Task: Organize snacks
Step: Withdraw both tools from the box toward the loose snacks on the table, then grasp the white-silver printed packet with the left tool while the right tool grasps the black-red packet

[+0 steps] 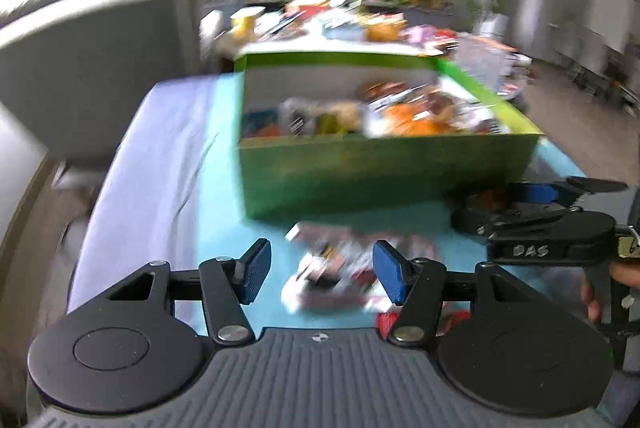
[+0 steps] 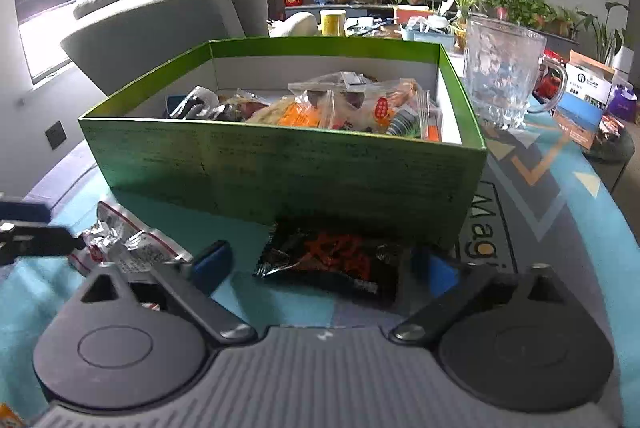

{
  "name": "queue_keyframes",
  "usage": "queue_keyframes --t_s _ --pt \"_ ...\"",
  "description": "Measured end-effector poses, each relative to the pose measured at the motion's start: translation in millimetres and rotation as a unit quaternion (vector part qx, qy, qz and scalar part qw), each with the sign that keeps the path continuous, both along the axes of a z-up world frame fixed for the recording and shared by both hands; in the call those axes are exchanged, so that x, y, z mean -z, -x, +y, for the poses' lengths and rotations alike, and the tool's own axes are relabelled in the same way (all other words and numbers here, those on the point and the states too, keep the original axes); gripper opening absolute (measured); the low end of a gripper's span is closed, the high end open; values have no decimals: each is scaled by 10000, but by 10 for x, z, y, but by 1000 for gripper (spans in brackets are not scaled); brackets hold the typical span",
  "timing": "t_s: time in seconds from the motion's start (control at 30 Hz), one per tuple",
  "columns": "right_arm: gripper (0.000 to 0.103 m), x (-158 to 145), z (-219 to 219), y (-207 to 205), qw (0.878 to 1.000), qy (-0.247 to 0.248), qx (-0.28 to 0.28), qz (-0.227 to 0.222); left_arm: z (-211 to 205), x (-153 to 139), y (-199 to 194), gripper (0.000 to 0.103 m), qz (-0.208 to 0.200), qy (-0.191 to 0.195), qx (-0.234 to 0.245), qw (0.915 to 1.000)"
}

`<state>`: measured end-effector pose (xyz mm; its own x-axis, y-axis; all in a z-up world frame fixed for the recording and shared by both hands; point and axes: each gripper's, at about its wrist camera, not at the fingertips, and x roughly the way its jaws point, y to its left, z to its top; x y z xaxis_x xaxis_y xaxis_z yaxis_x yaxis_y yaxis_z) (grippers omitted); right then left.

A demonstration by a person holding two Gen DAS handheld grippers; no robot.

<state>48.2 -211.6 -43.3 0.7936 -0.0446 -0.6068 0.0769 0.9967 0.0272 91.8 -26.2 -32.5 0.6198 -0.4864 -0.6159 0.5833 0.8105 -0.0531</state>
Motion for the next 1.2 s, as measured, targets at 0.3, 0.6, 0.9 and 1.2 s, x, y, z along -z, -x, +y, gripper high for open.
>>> queue_keyframes --t_s 0.3,0.6,0.9,1.2 --pt "74 -15 -145 219 9996 -119 -233 -59 -232 193 -311 53 38 -388 336 9987" --pt "77 -19 -162 206 9991 -246 -336 -105 327 138 10 53 730 -305 -377 9962" --pt "78 -14 -160 223 9989 -248 -389 -95 549 -78 370 63 640 153 103 9978" --pt "78 -16 -157 225 9989 -220 -410 -84 436 129 363 69 656 -393 1078 9912"
